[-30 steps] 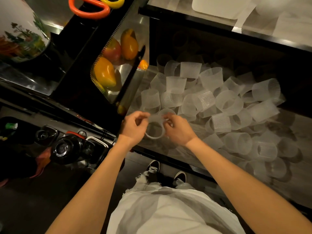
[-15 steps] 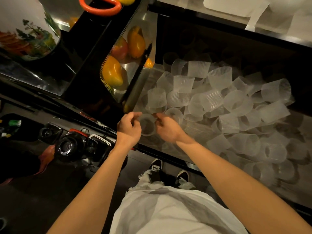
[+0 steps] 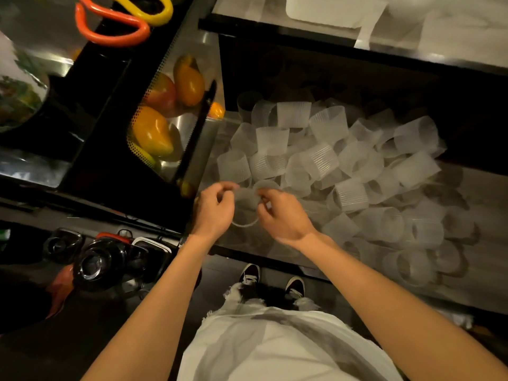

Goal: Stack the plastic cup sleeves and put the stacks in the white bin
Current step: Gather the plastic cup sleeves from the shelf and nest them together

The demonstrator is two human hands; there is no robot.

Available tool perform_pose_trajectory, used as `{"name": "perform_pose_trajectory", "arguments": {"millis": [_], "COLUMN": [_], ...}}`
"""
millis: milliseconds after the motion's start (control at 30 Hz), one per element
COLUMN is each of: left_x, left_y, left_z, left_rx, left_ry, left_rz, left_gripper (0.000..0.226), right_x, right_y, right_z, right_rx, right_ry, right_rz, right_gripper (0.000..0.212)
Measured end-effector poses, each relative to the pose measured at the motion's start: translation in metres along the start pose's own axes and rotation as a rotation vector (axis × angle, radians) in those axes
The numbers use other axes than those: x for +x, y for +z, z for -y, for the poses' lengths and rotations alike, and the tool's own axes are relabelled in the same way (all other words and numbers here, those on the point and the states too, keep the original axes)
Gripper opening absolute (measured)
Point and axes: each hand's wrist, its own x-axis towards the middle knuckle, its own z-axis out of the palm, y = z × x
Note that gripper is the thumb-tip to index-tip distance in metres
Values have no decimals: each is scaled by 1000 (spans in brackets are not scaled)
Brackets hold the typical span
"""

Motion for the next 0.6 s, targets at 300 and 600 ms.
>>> {"name": "perform_pose_trajectory", "arguments": {"millis": [300,600], "left_x": [9,-2], "left_y": [22,35], "left_z": [-30,3], "left_rx": [-20,-37], "left_ry": [58,-72], "left_rz": [50,189], "left_gripper": [25,30], "right_x": [-2,-13], "right_y": [-24,1], "right_z": [-17,-38], "right_rx": [84,19], "right_ry": [68,116], "right_rz": [-202,-24], "right_gripper": [33,38]}}
